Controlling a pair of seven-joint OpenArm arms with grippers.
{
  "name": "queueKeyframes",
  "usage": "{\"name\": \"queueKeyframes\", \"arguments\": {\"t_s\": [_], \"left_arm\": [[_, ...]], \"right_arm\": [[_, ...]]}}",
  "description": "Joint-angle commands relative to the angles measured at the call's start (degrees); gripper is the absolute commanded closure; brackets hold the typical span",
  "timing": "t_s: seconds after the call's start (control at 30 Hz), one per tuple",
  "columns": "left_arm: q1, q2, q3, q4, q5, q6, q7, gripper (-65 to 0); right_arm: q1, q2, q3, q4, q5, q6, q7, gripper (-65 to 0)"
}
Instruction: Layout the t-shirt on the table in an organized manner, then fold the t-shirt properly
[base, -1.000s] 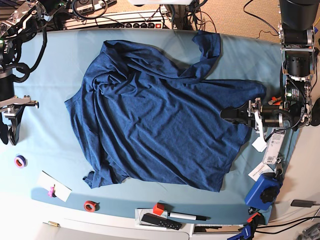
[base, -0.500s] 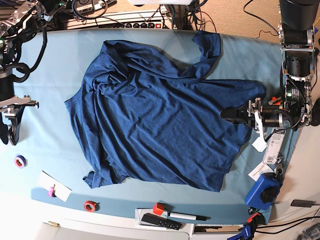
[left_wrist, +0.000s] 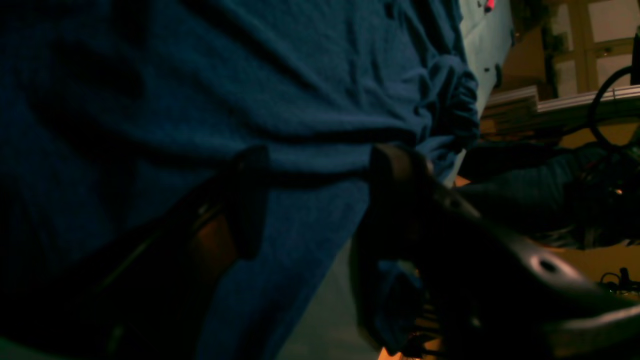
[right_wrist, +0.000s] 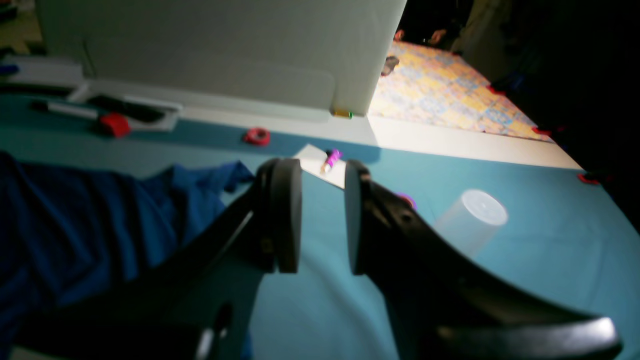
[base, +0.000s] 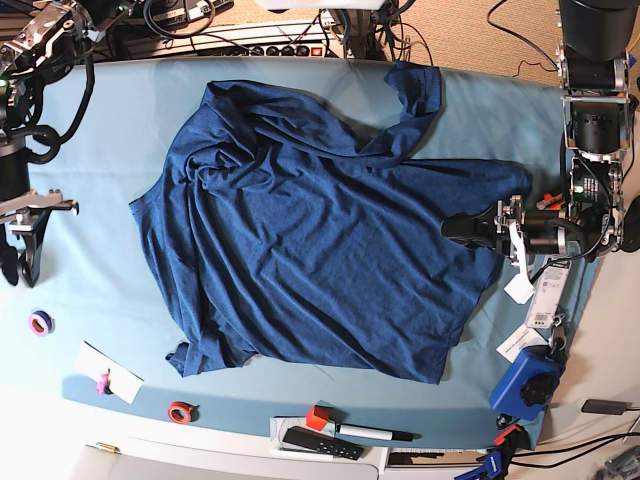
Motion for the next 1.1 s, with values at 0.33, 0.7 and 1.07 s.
{"name": "queueKeyframes", "arguments": {"t_s": [0.33, 0.7, 1.07], "left_arm": [[-1.36, -1.2, -0.37, 0.98, -1.56, -0.08, -0.55, -33.0], [-1.05, -1.2, -0.37, 0.98, -1.56, -0.08, -0.55, -33.0], [0.31, -0.94, -0.37, 0.98, -1.56, -0.08, -0.55, -33.0]], "right_arm": [[-1.44, 0.85, 0.24, 0.24, -2.97, -0.35, 1.46, -15.4], [-1.44, 0.83, 0.24, 0.24, -3.06, -0.35, -1.9, -15.4], [-1.79, 0.22, 0.22, 0.24, 1.97, -0.26, -11.69, -15.4]]}}
